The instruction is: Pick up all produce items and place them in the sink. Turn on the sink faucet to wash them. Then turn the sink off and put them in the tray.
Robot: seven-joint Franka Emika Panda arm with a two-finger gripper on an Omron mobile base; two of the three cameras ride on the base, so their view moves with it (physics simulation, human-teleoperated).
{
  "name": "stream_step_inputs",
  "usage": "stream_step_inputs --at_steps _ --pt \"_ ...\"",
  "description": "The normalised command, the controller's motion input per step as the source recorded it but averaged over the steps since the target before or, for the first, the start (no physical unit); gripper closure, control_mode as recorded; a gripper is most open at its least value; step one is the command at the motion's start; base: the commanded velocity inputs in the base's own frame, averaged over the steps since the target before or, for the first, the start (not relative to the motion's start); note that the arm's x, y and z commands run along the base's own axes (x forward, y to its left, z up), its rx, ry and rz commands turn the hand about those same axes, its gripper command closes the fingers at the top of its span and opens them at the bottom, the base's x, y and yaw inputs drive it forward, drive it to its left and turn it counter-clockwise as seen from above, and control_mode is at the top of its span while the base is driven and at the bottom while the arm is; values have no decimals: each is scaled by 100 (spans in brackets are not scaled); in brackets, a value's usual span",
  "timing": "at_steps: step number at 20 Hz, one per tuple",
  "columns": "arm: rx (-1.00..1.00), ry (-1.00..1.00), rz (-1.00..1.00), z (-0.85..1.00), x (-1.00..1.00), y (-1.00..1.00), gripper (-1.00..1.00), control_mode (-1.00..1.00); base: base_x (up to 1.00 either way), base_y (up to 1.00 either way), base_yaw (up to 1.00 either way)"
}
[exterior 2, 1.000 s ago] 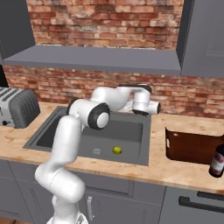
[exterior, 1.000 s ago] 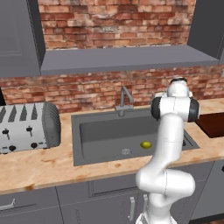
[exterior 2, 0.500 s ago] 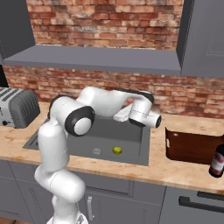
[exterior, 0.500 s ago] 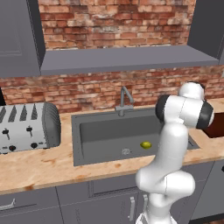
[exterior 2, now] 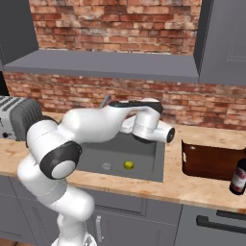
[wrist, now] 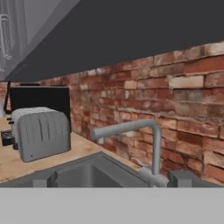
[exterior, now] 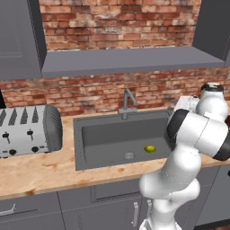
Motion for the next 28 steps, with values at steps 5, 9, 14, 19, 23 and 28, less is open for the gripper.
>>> stream_step_inputs --at_steps 5,9,14,19,23,28 --pt "-12 23 -6 25 -30 27 -100 -100 0 0 0" --pt "-18 28 -3 1 -26 49 -100 -100 0 0 0" --pt "-19 34 -6 -2 -24 54 -100 -100 0 0 0" --pt "-18 37 -14 -18 -10 32 -100 -100 0 0 0" --pt "-17 33 -16 -43 -1 10 -100 -100 0 0 0" --pt "-10 20 -11 -58 -1 0 -100 -100 0 0 0"
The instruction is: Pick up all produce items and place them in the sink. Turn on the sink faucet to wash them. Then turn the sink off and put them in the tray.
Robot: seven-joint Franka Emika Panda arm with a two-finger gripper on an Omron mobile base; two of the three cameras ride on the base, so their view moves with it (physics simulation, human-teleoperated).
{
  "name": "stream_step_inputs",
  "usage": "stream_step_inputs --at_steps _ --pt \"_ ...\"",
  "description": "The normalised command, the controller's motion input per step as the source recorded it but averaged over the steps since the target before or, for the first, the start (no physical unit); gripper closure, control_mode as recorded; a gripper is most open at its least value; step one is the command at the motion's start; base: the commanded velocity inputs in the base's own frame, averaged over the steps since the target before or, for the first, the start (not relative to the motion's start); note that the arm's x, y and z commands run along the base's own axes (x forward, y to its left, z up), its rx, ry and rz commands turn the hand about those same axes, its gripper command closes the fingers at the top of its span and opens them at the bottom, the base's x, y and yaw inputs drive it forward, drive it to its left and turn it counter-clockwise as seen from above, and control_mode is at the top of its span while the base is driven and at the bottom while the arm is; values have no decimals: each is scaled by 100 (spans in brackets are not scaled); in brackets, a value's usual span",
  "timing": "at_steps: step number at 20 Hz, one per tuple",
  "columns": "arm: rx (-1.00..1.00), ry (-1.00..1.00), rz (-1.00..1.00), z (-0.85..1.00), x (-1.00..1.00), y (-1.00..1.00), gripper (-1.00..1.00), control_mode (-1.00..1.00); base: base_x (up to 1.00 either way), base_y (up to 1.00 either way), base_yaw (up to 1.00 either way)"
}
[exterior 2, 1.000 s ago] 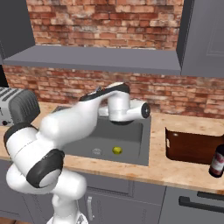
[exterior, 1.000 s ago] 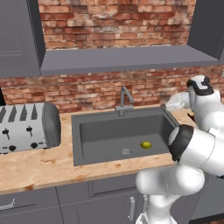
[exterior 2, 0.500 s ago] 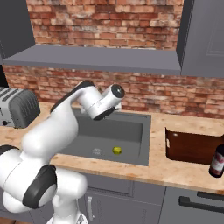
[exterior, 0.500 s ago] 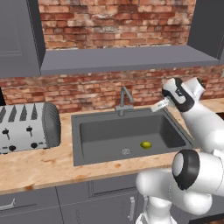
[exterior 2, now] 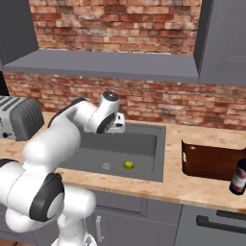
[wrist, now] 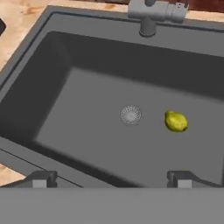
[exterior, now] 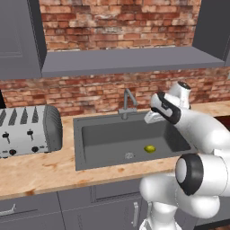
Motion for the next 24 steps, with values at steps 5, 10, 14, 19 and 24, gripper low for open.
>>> stream_step_inputs --at_steps 5,10,14,19,24 --pt "-6 11 -7 -40 0 -1 -100 -100 0 0 0" --pt "0 11 -6 -21 5 -6 -100 -100 0 0 0" --pt "0 7 -6 -20 6 -12 -100 -100 0 0 0" --pt "0 4 -5 -26 3 -20 -100 -100 0 0 0" --pt "0 0 -6 -34 3 -28 -100 -100 0 0 0"
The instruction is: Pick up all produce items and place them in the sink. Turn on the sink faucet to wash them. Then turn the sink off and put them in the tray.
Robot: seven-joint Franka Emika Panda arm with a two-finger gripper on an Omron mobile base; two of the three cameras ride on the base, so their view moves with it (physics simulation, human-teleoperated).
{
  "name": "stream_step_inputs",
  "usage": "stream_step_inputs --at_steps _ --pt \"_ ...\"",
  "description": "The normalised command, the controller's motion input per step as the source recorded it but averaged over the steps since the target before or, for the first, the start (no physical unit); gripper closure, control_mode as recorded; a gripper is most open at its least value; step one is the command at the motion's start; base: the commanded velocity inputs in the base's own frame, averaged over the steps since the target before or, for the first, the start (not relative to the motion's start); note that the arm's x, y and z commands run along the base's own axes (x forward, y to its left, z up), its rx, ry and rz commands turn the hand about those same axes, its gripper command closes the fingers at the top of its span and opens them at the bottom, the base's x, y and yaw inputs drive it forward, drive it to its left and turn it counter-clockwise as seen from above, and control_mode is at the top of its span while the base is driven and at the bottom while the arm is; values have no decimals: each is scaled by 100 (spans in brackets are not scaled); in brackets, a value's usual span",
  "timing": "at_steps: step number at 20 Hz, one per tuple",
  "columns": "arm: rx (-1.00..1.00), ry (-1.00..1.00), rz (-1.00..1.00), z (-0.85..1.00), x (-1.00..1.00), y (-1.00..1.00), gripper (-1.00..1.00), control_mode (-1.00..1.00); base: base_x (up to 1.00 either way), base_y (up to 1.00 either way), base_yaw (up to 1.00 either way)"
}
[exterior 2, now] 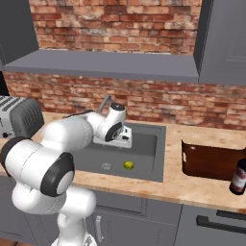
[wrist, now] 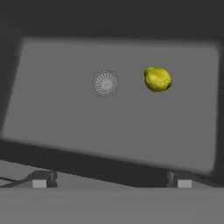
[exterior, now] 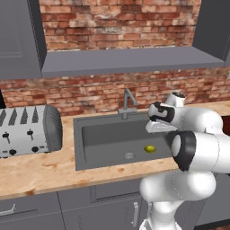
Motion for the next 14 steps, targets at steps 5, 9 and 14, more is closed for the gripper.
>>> stream_step_inputs --at_steps 5,9,14 --pt "0 0 -5 -40 5 -26 -100 -100 0 0 0" --pt "0 0 -4 -41 8 -17 -100 -100 0 0 0" --pt "-1 0 -3 -29 17 -4 -100 -100 0 0 0"
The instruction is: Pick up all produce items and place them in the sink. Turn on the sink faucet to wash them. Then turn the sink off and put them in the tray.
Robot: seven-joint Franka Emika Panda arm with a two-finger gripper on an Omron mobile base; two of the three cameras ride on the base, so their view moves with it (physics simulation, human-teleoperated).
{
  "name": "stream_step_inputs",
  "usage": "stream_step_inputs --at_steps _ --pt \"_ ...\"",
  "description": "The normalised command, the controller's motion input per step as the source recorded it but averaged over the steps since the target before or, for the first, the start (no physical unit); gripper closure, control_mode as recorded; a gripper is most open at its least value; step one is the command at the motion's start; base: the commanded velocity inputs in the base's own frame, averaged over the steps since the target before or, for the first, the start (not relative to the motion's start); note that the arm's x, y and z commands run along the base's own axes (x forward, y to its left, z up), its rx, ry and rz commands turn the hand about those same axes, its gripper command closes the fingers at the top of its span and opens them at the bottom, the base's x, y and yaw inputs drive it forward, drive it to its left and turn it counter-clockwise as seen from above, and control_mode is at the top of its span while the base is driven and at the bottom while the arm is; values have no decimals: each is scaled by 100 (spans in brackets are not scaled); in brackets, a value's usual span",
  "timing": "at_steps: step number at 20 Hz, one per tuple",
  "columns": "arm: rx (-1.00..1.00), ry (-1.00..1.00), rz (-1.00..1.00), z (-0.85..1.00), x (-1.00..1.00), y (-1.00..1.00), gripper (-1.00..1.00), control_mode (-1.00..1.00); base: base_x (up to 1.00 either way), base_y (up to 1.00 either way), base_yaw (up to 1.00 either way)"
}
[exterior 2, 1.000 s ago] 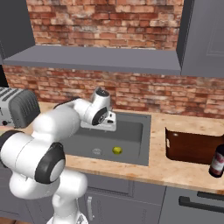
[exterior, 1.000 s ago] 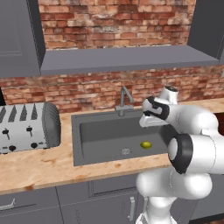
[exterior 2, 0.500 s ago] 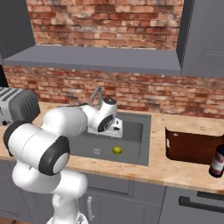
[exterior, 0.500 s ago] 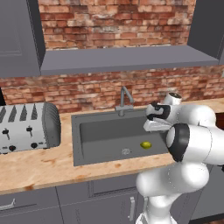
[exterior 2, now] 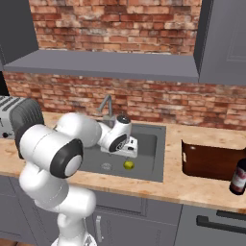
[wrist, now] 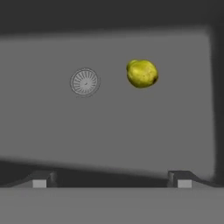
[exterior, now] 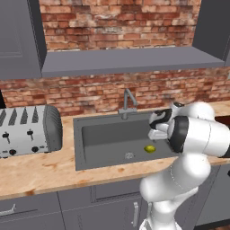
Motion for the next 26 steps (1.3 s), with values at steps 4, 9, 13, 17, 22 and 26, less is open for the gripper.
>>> stream_step_inputs --at_steps 4,9,13,17,22,26 --pt "0 0 -2 -24 18 0 -100 -100 0 0 0" --pt "0 0 -1 -24 17 -2 -100 -100 0 0 0" --pt "0 0 -2 -19 23 -3 -100 -100 0 0 0" --pt "0 0 -2 -18 25 0 -100 -100 0 0 0" --pt "0 0 -2 -24 26 -4 -100 -100 0 0 0" --pt "0 0 -2 -25 26 -4 -100 -100 0 0 0"
